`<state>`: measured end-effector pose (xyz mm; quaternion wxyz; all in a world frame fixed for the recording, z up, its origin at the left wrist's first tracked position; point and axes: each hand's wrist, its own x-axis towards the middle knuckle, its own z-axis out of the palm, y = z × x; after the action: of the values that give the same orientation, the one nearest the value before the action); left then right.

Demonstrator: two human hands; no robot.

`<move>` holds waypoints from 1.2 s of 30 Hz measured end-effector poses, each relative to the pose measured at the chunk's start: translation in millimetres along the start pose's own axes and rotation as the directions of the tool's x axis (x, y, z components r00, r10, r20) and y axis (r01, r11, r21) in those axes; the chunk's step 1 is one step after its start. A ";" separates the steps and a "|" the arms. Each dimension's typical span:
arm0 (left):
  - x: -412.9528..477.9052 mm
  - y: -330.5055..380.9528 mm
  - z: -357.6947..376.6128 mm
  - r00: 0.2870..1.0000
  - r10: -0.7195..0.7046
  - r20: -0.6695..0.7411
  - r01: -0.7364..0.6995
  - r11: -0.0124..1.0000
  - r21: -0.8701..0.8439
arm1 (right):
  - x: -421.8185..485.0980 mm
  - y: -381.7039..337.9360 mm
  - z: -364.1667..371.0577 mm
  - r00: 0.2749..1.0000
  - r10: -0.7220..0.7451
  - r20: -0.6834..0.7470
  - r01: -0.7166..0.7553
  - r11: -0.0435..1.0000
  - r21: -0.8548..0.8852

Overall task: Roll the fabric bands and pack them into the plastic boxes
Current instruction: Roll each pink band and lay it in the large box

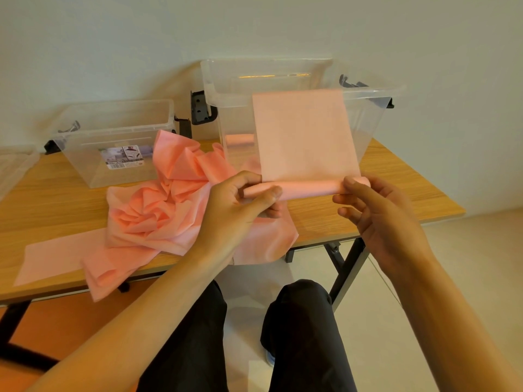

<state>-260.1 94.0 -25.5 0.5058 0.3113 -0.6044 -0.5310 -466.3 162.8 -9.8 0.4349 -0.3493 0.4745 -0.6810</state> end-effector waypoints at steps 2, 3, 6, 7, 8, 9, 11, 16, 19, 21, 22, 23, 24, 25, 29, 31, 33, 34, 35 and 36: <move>0.3 1.9 1.1 1.000 0.024 0.004 -0.024 1.000 0.015 | 0.1 0.0 0.2 1.000 0.001 -0.001 -0.001 1.000 -0.004; 0.8 2.4 1.7 0.999 0.037 0.001 -0.037 0.999 0.024 | 0.4 0.2 0.7 1.000 0.005 -0.007 -0.005 1.000 -0.001; 1.8 2.3 3.4 0.998 0.066 -0.003 -0.066 0.997 0.032 | 1.2 0.3 1.8 0.999 0.018 -0.035 -0.019 1.000 -0.003; 1.9 2.5 3.9 0.997 0.071 0.002 -0.071 0.997 0.031 | 1.6 0.3 1.9 0.999 0.023 -0.037 -0.023 1.000 0.000; 1.9 2.8 4.1 0.997 0.076 0.009 -0.076 0.997 0.033 | 2.2 0.2 2.0 0.999 0.028 -0.033 -0.027 1.000 0.003; 1.6 3.4 4.4 0.997 0.079 0.014 -0.080 0.996 0.038 | 2.9 0.0 2.0 0.999 0.031 -0.027 -0.031 1.000 0.004; 1.0 4.8 4.8 0.997 0.072 0.007 -0.072 0.996 0.045 | 4.4 -1.2 1.6 0.999 0.033 -0.015 -0.033 0.999 0.002; 2.5 7.6 4.7 0.998 0.041 -0.053 -0.039 0.999 0.038 | 8.6 -6.0 1.2 0.999 0.033 0.021 -0.033 0.999 0.011; 3.5 9.1 5.9 0.998 0.044 -0.044 -0.042 0.998 0.045 | 8.0 -4.8 0.6 0.999 0.035 0.006 -0.035 0.999 -0.020; 3.0 10.9 6.9 0.999 0.037 -0.004 -0.037 0.999 0.030 | 7.0 -4.0 -0.3 0.999 0.034 -0.009 -0.034 0.999 -0.031; 3.0 11.1 7.1 0.999 0.031 0.015 -0.031 0.999 0.023 | 6.5 -3.9 -1.0 0.999 0.034 -0.015 -0.035 0.999 -0.032; 3.1 10.5 7.3 0.999 0.028 0.028 -0.029 0.999 0.025 | 6.3 -3.6 -1.8 0.999 0.036 -0.022 -0.037 0.999 -0.034; 3.3 9.5 7.4 0.999 0.028 0.033 -0.029 0.999 0.033 | 6.0 -3.4 -2.5 0.999 0.040 -0.029 -0.041 0.998 -0.037; 3.5 8.6 7.8 0.999 0.030 0.032 -0.031 0.999 0.035 | 6.1 -3.0 -3.2 0.998 0.045 -0.034 -0.046 0.998 -0.041; 2.4 6.8 10.4 0.999 0.044 0.010 -0.044 0.999 0.018 | 7.0 -2.4 -3.2 0.997 0.066 -0.033 -0.068 0.996 -0.065; 1.9 7.4 11.5 0.999 0.040 -0.003 -0.040 0.999 0.022 | 7.6 -3.8 -2.5 0.997 0.077 -0.013 -0.078 0.996 -0.047; 2.8 7.9 11.9 0.999 0.036 -0.024 -0.036 0.999 0.026 | 7.6 -5.7 -1.8 0.996 0.091 0.022 -0.091 0.996 -0.007; 3.5 8.4 12.1 0.999 0.032 -0.035 -0.031 0.999 0.023 | 7.4 -6.5 -1.5 0.995 0.097 0.036 -0.097 0.995 0.009; 4.2 8.7 12.2 0.999 0.021 -0.044 -0.021 1.000 0.017 | 7.0 -7.0 -1.7 0.994 0.099 0.041 -0.100 0.995 0.018; 4.7 8.8 12.5 0.999 0.006 -0.045 -0.006 1.000 0.011 | 6.5 -7.3 -1.8 0.994 0.098 0.040 -0.099 0.995 0.022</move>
<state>-271.8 95.9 -14.8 0.5192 0.3238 -0.5967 -0.5192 -472.3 158.7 -3.0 0.4814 -0.3333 0.4743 -0.6574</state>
